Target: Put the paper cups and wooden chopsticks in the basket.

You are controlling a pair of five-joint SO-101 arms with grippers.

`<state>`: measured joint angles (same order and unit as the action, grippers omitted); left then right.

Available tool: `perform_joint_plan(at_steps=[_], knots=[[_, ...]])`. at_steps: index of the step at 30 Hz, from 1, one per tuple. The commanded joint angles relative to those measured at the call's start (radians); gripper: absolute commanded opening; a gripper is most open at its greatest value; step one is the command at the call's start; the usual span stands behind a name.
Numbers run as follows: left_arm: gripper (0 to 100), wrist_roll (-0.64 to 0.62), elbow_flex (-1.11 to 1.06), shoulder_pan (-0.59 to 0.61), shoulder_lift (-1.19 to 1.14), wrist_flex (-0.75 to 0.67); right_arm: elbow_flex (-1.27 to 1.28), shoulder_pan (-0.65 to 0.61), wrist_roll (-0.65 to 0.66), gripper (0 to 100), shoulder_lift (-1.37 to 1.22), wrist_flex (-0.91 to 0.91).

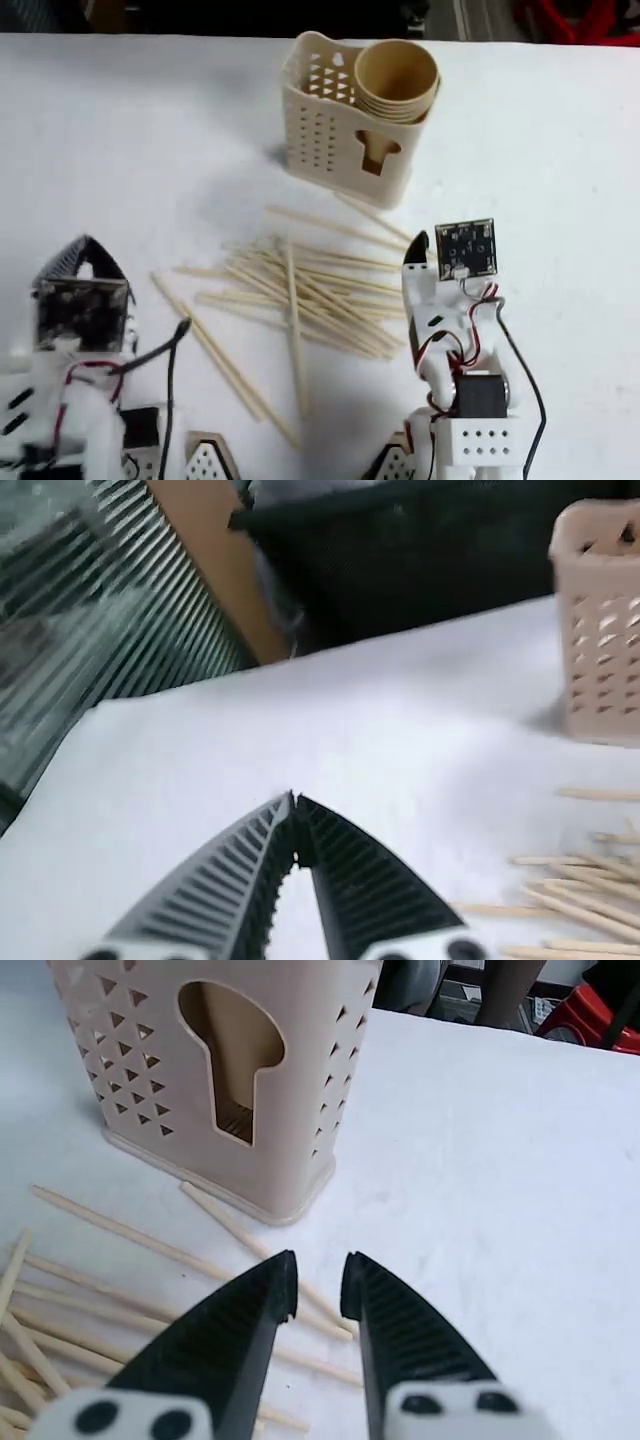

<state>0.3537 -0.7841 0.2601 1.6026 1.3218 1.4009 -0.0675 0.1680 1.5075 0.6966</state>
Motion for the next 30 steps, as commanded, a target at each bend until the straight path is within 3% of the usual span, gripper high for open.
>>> perform_joint_plan(at_steps=[1,5,10,16,24,30], knots=[[3,0.011,-0.327,0.116,0.205,-0.155,-0.017,-0.019,0.04,7.6,0.005,-0.008],[3,0.031,-0.482,0.199,0.229,-0.23,-0.13,-0.054,0.048,7.7,0.005,0.111],[3,0.028,-0.649,0.203,0.225,-0.282,-0.307,-0.176,0.063,7.7,0.004,0.269],[3,-0.014,-0.747,0.223,0.225,-0.361,-0.371,-0.349,0.092,7.5,-0.059,0.291],[13,-0.02,-0.77,0.223,0.225,-0.365,-0.628,-0.519,0.121,7.7,-0.595,0.297],[14,-0.02,-0.772,0.228,0.225,-0.361,-0.756,-0.598,0.204,8.7,-0.993,0.297]])
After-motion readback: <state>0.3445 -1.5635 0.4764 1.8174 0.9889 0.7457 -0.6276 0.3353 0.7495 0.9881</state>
